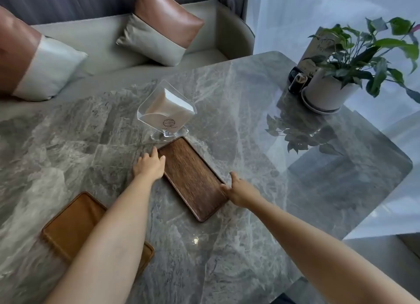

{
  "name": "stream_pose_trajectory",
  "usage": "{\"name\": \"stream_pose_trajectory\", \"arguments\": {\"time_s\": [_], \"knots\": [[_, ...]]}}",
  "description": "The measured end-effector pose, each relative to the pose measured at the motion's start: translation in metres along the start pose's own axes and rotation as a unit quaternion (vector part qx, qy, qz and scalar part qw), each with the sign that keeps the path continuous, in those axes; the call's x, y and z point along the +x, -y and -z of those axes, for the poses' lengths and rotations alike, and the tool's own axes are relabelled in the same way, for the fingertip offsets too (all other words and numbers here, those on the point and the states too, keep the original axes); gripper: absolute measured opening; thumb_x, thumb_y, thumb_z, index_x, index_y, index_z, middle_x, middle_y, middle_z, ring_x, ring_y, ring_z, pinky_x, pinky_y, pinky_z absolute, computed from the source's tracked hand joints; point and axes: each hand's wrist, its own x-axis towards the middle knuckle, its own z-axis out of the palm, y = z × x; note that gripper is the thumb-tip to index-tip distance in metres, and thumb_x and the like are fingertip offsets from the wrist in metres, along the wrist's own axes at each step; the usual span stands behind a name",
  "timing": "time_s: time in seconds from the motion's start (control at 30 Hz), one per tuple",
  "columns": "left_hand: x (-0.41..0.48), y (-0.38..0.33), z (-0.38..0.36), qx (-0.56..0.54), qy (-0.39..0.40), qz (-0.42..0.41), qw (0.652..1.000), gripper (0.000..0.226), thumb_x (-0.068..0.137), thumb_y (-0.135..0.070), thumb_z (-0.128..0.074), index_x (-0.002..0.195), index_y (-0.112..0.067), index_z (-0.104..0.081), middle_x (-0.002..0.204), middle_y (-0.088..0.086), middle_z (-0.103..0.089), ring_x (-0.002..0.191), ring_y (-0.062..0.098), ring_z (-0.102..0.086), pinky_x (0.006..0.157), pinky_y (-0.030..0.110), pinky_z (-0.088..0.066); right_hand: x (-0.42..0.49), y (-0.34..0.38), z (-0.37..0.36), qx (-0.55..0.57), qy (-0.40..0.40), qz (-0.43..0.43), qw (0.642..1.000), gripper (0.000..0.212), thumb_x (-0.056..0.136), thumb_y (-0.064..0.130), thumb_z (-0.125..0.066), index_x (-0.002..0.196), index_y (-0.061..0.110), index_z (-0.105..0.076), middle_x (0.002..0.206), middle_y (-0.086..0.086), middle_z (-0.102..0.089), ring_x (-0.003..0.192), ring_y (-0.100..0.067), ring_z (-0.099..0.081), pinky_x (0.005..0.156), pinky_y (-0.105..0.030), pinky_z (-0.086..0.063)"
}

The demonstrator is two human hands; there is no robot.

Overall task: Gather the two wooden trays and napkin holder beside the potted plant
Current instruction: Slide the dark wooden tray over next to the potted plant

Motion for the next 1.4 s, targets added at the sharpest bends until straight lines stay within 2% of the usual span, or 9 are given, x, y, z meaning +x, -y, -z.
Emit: {"name": "stream_pose_trajectory", "arguments": {"time_s": [0.1,0.17,0.23,0.37,0.47,0.9,0.97,1.17,1.4], "knots": [[0.010,0.003,0.001,0.003,0.020,0.014,1.000,0.056,0.101,-0.037,-0.025,0.150,-0.013,-0.014,0.152,0.022,-0.029,0.140,0.037,-0.029,0.113,0.042,-0.027,0.007,-0.003,-0.005,0.055,0.002,-0.040,0.998,0.048,0.096,0.038,-0.039,0.131,0.005,-0.036,0.113,-0.020,-0.062,0.101,-0.035,-0.061,0.082,-0.041,-0.051],[0.017,0.002,0.001,0.005,0.024,0.016,1.000,0.055,0.101,-0.037,-0.026,0.149,-0.012,-0.018,0.152,0.022,-0.029,0.139,0.037,-0.030,0.113,0.043,-0.028,0.012,-0.004,-0.009,0.123,0.024,-0.070,0.990,0.033,0.095,0.034,-0.043,0.106,0.003,-0.045,0.088,-0.016,-0.063,0.073,-0.031,-0.065,0.066,-0.041,-0.056],[0.019,-0.001,-0.001,0.008,0.030,0.012,0.999,0.053,0.100,-0.037,-0.027,0.146,-0.009,-0.025,0.151,0.022,-0.031,0.138,0.038,-0.032,0.112,0.045,-0.029,0.015,-0.005,-0.014,0.183,0.029,-0.084,0.979,0.025,0.095,0.029,-0.046,0.083,0.006,-0.045,0.065,-0.011,-0.058,0.049,-0.022,-0.059,0.049,-0.036,-0.055],[0.021,-0.006,0.000,-0.002,0.027,0.022,0.999,0.051,0.101,-0.033,-0.029,0.140,-0.001,-0.032,0.147,0.025,-0.036,0.136,0.039,-0.034,0.110,0.045,-0.031,0.015,-0.005,-0.024,0.270,0.017,-0.116,0.956,0.029,0.095,0.022,-0.050,0.072,0.005,-0.045,0.052,-0.013,-0.056,0.037,-0.019,-0.056,0.034,-0.026,-0.050],[0.019,-0.010,0.000,-0.021,0.021,0.041,0.999,0.052,0.101,-0.032,-0.030,0.139,0.003,-0.032,0.147,0.026,-0.036,0.136,0.040,-0.034,0.110,0.045,-0.031,0.016,-0.008,-0.027,0.299,0.019,-0.126,0.946,0.036,0.095,0.019,-0.050,0.063,0.004,-0.046,0.051,-0.015,-0.055,0.039,-0.021,-0.057,0.036,-0.026,-0.052],[-0.006,-0.045,-0.010,-0.105,-0.009,0.087,0.991,0.048,0.100,-0.033,-0.032,0.130,0.005,-0.035,0.138,0.030,-0.045,0.127,0.044,-0.043,0.102,0.047,-0.038,0.006,-0.052,0.011,0.340,-0.021,-0.113,0.933,0.028,0.097,0.015,-0.044,0.070,0.012,-0.041,0.055,-0.011,-0.057,0.039,-0.015,-0.056,0.031,-0.021,-0.048],[-0.009,-0.063,-0.008,-0.111,-0.014,0.082,0.990,0.049,0.100,-0.034,-0.032,0.131,0.004,-0.035,0.139,0.029,-0.045,0.127,0.043,-0.044,0.102,0.047,-0.039,0.006,-0.065,0.024,0.344,-0.031,-0.111,0.932,0.022,0.097,0.016,-0.044,0.076,0.010,-0.043,0.055,-0.011,-0.058,0.038,-0.015,-0.056,0.032,-0.022,-0.049],[-0.009,-0.135,0.001,-0.120,-0.022,0.040,0.992,0.052,0.100,-0.036,-0.031,0.135,0.001,-0.032,0.141,0.027,-0.044,0.128,0.042,-0.043,0.103,0.046,-0.038,0.008,-0.111,0.073,0.348,-0.074,-0.106,0.928,0.028,0.097,0.014,-0.045,0.069,0.012,-0.042,0.051,-0.012,-0.057,0.029,-0.011,-0.053,0.030,-0.020,-0.047],[0.003,-0.234,0.009,-0.121,-0.030,-0.002,0.992,0.051,0.100,-0.037,-0.030,0.133,0.002,-0.036,0.139,0.026,-0.046,0.127,0.041,-0.045,0.102,0.046,-0.039,0.032,-0.178,0.136,0.365,-0.108,-0.106,0.919,0.019,0.097,0.016,-0.045,0.080,0.008,-0.045,0.054,-0.013,-0.060,0.038,-0.017,-0.056,0.035,-0.023,-0.050]]}}
